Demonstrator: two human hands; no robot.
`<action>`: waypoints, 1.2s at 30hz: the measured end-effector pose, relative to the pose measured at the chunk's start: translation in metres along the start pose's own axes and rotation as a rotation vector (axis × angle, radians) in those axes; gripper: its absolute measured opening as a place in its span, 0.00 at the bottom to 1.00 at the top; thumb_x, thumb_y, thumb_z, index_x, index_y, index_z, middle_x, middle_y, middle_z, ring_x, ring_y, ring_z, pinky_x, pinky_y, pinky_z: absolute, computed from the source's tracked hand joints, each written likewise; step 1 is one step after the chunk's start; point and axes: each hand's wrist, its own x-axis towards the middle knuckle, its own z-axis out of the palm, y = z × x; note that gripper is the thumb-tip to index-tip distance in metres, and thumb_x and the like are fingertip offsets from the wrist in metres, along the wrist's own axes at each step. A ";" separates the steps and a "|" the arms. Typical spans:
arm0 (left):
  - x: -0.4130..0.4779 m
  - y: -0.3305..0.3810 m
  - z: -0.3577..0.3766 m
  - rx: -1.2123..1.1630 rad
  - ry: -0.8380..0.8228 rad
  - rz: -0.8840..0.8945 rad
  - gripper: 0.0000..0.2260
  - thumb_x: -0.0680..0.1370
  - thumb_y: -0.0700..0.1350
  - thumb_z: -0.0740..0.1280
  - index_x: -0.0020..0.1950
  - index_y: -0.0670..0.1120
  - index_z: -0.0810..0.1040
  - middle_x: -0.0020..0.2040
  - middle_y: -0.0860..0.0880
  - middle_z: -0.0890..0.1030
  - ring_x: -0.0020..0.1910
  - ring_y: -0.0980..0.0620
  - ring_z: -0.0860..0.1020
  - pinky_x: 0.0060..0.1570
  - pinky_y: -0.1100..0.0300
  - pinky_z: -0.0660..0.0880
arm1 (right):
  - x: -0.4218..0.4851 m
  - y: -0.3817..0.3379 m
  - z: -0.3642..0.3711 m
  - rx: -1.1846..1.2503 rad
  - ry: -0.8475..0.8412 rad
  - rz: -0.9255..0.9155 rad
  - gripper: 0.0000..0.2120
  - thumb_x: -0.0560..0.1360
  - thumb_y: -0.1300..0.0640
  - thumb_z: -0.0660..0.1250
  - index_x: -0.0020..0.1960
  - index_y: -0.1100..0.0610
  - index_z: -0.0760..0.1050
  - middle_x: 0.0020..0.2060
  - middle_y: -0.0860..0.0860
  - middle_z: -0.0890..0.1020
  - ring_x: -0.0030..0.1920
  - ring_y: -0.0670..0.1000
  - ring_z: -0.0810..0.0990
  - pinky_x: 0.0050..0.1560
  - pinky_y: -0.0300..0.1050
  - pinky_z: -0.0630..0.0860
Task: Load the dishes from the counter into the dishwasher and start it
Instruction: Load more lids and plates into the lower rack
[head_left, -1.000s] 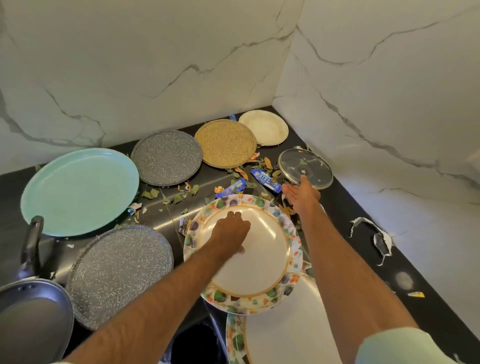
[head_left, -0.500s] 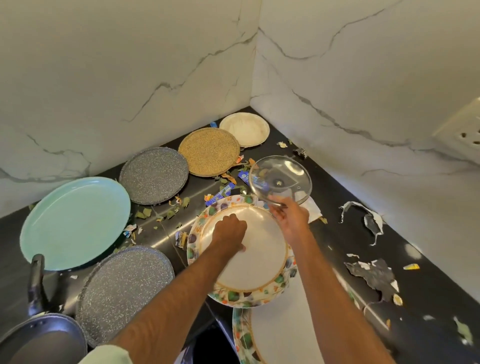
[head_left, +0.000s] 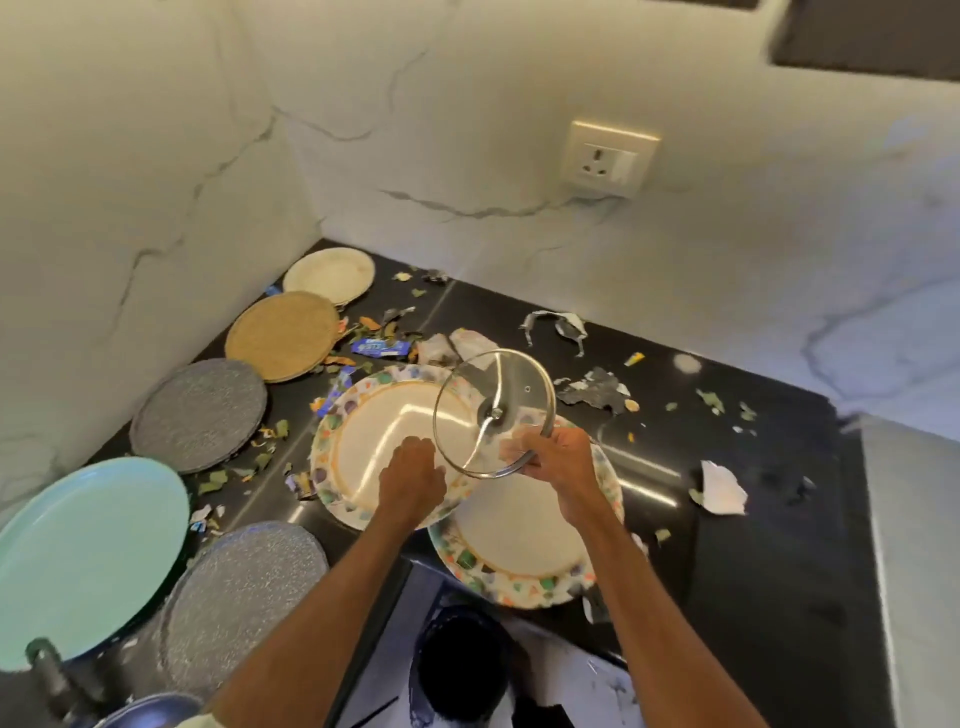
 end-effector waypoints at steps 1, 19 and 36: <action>-0.009 0.007 0.001 -0.012 0.001 0.027 0.19 0.81 0.48 0.63 0.71 0.44 0.70 0.72 0.45 0.68 0.70 0.44 0.68 0.65 0.49 0.67 | -0.013 0.003 -0.008 0.004 0.026 -0.002 0.05 0.74 0.67 0.69 0.47 0.67 0.83 0.41 0.63 0.86 0.45 0.61 0.87 0.46 0.51 0.85; -0.175 0.244 0.084 -0.015 -0.188 0.813 0.07 0.76 0.42 0.68 0.52 0.47 0.84 0.51 0.44 0.84 0.52 0.42 0.81 0.49 0.53 0.76 | -0.274 0.076 -0.273 -0.106 0.893 -0.110 0.12 0.67 0.58 0.73 0.26 0.56 0.79 0.21 0.46 0.79 0.25 0.44 0.78 0.34 0.46 0.82; -0.460 0.463 0.312 0.435 -0.667 1.212 0.09 0.75 0.43 0.65 0.48 0.50 0.84 0.50 0.49 0.85 0.51 0.45 0.82 0.49 0.59 0.75 | -0.507 0.266 -0.521 -0.167 1.442 0.253 0.13 0.72 0.56 0.68 0.31 0.59 0.75 0.27 0.55 0.79 0.28 0.55 0.78 0.31 0.51 0.78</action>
